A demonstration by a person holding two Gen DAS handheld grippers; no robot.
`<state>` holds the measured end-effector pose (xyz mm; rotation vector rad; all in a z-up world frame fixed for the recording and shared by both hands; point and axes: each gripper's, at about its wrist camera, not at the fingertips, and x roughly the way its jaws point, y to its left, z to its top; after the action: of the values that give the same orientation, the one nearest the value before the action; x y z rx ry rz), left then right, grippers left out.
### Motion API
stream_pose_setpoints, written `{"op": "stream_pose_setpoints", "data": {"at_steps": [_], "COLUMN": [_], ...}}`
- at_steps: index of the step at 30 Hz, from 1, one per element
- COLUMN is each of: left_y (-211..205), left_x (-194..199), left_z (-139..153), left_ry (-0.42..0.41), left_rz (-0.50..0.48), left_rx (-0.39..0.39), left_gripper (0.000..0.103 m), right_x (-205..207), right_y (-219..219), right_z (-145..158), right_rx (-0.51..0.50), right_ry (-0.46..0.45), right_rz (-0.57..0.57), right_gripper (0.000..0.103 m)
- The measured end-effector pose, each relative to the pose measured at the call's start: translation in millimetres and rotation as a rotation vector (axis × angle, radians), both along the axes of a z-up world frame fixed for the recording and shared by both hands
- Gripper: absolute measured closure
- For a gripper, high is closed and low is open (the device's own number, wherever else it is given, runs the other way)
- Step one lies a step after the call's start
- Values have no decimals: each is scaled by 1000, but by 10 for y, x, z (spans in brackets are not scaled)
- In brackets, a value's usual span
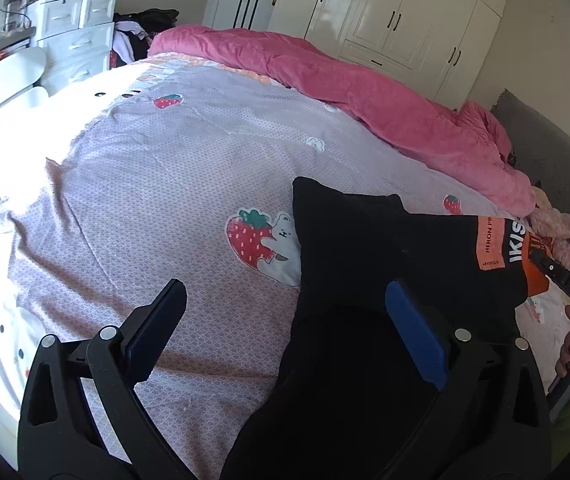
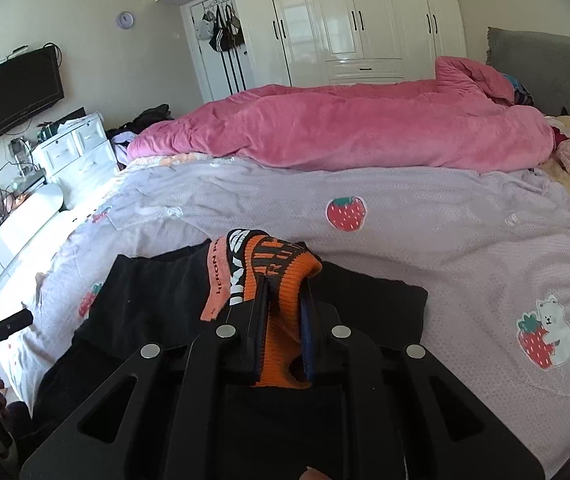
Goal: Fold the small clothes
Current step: 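Grasp the laid orange cuff with the right tool and lift it, then lay the orange cuff flat on the shirt body and open the right tool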
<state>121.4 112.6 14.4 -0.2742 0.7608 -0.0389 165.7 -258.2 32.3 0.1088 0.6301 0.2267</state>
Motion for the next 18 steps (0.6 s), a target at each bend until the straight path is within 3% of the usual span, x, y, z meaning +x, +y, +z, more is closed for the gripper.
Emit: {"op": "stream_pose_setpoints", "data": {"at_steps": [3, 8, 9, 11, 18], "left_y": [-61, -145, -146, -159, -292], "left_x": [16, 50, 64, 71, 149], "left_z": [-17, -84, -101, -121, -64], "left_ry": [8, 26, 29, 33, 19], "left_rz": [-12, -27, -29, -30, -50], "left_rx": [13, 35, 34, 33, 57], "left_gripper": [10, 10, 10, 10, 10], "right_x": [-36, -49, -46, -38, 45], "right_y": [11, -21, -51, -115, -328], "right_z": [-108, -140, -155, -167, -333], "right_rx": [1, -15, -12, -4, 25], "right_ry": [19, 18, 19, 23, 77], "right_rz": [-4, -35, -51, -69, -104], "right_gripper": [89, 77, 64, 53, 53]}}
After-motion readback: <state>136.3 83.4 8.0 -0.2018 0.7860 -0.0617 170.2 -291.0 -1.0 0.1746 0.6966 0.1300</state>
